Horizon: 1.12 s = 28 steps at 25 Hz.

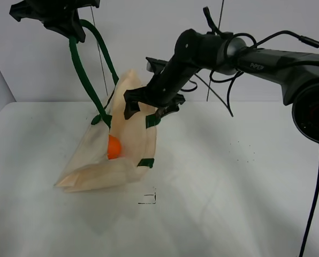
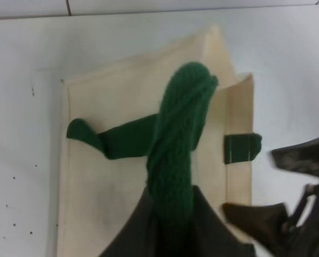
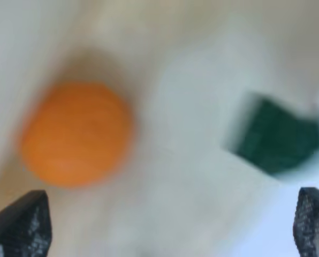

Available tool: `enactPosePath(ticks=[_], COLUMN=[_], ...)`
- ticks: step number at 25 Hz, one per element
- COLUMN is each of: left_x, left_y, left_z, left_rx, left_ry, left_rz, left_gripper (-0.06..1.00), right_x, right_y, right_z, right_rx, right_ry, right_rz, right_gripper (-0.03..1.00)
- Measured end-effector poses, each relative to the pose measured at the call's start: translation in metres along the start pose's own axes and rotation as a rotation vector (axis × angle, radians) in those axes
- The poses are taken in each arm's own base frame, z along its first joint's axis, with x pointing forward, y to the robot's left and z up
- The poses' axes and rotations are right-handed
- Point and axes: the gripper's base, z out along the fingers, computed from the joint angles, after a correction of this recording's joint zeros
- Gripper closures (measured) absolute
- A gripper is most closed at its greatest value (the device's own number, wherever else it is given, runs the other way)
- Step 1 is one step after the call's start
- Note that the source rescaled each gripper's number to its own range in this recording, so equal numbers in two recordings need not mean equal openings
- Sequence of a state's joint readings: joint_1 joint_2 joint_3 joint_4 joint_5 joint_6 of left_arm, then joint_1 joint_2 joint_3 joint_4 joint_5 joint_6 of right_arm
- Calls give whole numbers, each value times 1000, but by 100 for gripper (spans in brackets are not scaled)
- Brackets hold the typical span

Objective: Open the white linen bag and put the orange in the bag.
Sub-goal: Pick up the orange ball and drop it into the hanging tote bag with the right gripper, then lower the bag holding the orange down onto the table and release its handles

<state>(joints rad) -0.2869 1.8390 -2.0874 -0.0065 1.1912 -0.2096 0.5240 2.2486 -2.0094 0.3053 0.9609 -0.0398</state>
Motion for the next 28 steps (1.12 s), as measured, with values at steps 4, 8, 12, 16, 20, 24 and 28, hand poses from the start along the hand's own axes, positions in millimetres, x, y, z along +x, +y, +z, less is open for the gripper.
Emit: enactPosePath(ticks=[4, 8, 12, 16, 20, 24, 28], left_x=[0, 0, 0, 0, 0, 0, 0], left_y=[0, 0, 0, 0, 0, 0, 0], left_z=[0, 0, 0, 0, 0, 0, 0], left_rx=[0, 0, 1, 1, 1, 1, 1], left_ry=[0, 0, 0, 0, 0, 0, 0], left_rz=[0, 0, 0, 1, 2, 3, 3], left_gripper=[94, 94, 94, 94, 94, 94, 94], right_x=[1, 0, 0, 10, 23, 34, 34], right_y=[-22, -56, -109, -169, -218, -243, -243], right_z=[-13, -21, -37, -60, -82, -95, -95], right_rx=[215, 262, 310, 369, 414, 435, 429], right_ry=[74, 88, 86, 106, 118, 139, 140], right_rz=[-10, 52, 118, 206, 301, 354, 357], right_gripper=[-3, -3, -3, -3, -3, -3, -3])
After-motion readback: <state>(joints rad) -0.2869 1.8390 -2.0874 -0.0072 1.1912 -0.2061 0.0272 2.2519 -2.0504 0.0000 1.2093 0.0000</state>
